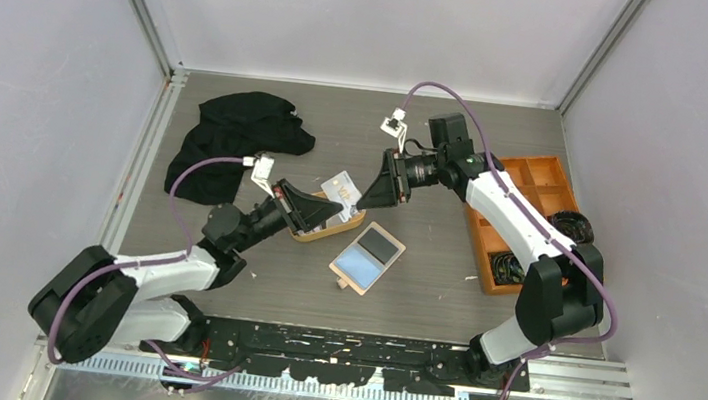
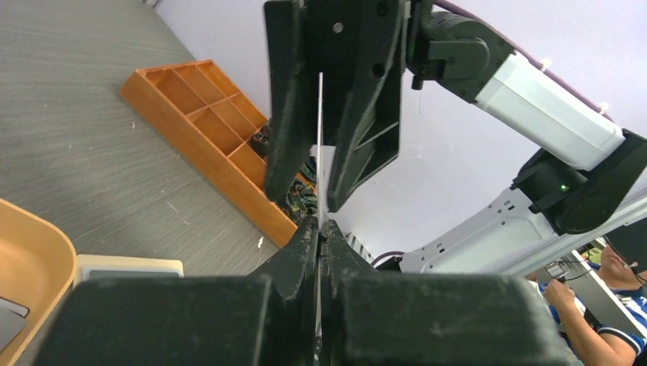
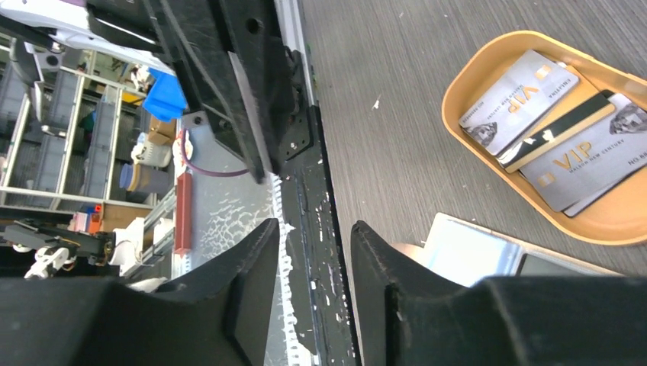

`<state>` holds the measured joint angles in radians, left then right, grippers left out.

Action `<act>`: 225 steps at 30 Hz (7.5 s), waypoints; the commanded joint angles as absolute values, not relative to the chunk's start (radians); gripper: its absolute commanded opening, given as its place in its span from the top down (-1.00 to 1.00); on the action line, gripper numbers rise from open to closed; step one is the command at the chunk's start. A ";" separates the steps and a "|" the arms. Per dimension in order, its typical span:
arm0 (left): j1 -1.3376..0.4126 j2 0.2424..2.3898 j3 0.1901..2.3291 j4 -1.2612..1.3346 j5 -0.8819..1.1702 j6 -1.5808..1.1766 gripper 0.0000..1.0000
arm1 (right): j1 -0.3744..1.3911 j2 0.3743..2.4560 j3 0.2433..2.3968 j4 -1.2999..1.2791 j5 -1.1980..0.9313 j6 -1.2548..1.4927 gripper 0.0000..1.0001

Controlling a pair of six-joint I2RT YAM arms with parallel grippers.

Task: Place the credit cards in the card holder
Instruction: Pick up the credit card from the storage box, then move the storage box to the center of the board, then insert the credit card into the card holder.

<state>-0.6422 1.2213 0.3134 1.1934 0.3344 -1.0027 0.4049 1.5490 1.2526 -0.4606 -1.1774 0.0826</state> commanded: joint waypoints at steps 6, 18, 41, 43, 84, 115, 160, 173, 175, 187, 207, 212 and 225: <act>-0.645 1.011 0.295 1.002 0.348 -0.881 1.00 | 0.408 1.503 1.341 -0.640 -1.120 -0.132 -0.15; -0.645 1.037 0.303 0.939 0.435 -0.845 1.00 | 0.410 1.518 1.389 -0.835 -1.159 -0.393 -0.37; -0.682 1.041 0.384 0.713 0.536 -0.706 1.00 | 0.377 1.492 1.331 -0.814 -1.213 -0.393 -0.98; -0.697 1.047 0.396 0.719 0.541 -0.698 1.00 | 0.388 1.500 1.311 -0.751 -1.204 -0.337 -0.91; -0.740 0.636 0.278 0.073 0.047 -0.975 -0.25 | 0.306 1.603 1.197 -0.758 -0.972 -0.258 0.98; -0.849 1.384 0.535 0.304 -0.348 -0.815 0.68 | 0.303 1.752 1.299 -0.902 -0.968 -0.376 0.98; -1.243 1.459 0.952 -0.672 -0.600 -1.496 -0.07 | 0.302 1.744 1.290 -0.836 -0.897 -0.367 0.98; -1.244 1.579 0.956 -0.527 -0.543 -1.490 0.29 | 0.301 1.758 1.305 -0.876 -0.911 -0.398 0.97; -1.241 1.594 0.958 -0.513 -0.527 -1.482 0.39 | 0.302 1.757 1.305 -0.880 -0.911 -0.401 0.98; -1.063 1.507 0.883 -0.441 -0.399 -1.130 1.00 | 0.303 1.767 1.296 -0.870 -0.922 -0.405 0.98; -0.844 1.191 0.651 -0.146 -0.070 -0.764 0.11 | 0.331 1.766 1.048 -0.311 -0.883 0.081 0.98; -0.844 1.056 0.482 0.166 0.025 -0.858 0.10 | 0.333 1.811 1.048 -0.279 -0.901 0.140 0.98; -0.845 1.380 0.591 0.161 0.049 -0.845 0.38 | 0.333 1.875 1.060 -0.285 -0.895 0.167 0.98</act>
